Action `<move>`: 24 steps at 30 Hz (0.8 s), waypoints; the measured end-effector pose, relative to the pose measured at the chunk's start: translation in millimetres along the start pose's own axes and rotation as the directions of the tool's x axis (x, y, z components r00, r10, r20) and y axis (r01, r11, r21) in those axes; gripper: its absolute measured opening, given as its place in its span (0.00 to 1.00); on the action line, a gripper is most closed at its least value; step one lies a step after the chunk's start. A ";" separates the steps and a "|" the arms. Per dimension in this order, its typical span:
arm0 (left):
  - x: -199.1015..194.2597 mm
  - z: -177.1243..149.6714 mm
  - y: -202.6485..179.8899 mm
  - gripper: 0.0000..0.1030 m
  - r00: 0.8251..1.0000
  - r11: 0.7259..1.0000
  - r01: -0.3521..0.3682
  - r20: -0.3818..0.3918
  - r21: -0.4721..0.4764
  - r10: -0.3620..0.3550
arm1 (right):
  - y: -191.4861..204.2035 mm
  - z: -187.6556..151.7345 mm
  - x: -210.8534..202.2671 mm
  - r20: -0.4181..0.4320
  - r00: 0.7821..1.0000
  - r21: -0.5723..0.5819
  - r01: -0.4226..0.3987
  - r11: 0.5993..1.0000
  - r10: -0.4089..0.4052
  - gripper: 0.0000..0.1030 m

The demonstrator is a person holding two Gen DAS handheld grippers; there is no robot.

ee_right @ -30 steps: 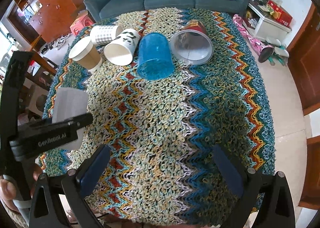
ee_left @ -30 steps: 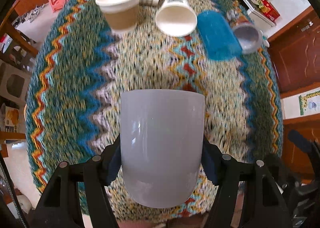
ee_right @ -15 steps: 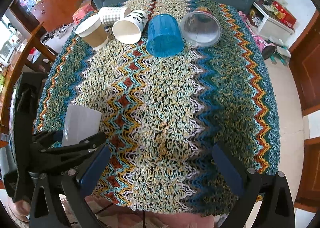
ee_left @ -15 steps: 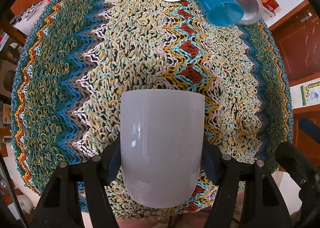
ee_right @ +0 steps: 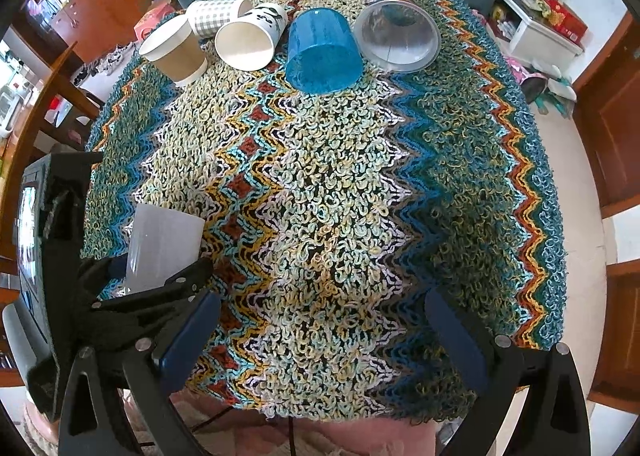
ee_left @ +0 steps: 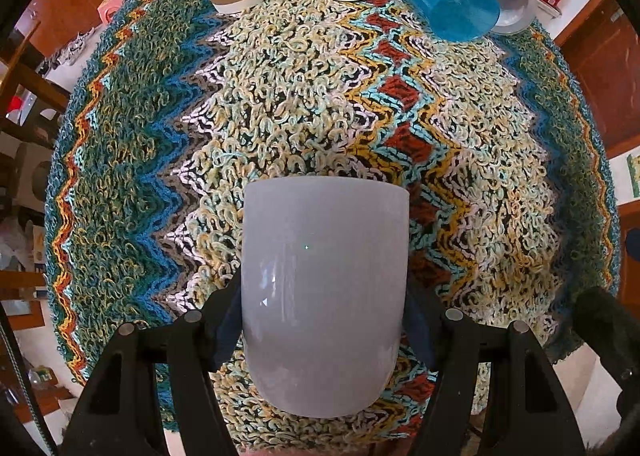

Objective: Flip cup upright
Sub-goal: 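Bring the right tool to the white cup held by the left gripper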

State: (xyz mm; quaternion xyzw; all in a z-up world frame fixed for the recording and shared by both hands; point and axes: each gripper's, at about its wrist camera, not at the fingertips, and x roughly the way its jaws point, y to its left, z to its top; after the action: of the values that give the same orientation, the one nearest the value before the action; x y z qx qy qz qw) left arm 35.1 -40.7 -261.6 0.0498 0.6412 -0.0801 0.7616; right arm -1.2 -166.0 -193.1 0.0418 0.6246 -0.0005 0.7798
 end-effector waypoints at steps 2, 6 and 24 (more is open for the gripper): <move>0.5 1.4 2.1 0.70 1.000 1.000 0.007 0.002 -0.018 -0.007 | 0.2 0.0 0.1 0.000 1.000 0.001 0.000 1.000 0.000 0.99; 2.0 2.8 4.5 0.71 1.000 1.000 -0.001 0.003 -0.027 0.001 | -1.2 -0.7 0.2 -0.001 1.000 0.008 -0.002 1.000 0.002 0.99; -22.3 -20.1 24.3 0.89 0.996 0.997 0.073 0.048 -0.001 -0.073 | 4.9 2.7 2.3 0.001 0.997 0.008 -0.082 0.997 0.082 0.99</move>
State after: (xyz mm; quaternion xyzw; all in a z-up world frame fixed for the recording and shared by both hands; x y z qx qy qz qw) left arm 16.5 -11.9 -243.8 0.0233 0.6242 -0.1081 0.7734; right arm 2.1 -161.2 -194.4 0.0705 0.6222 0.0288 0.7791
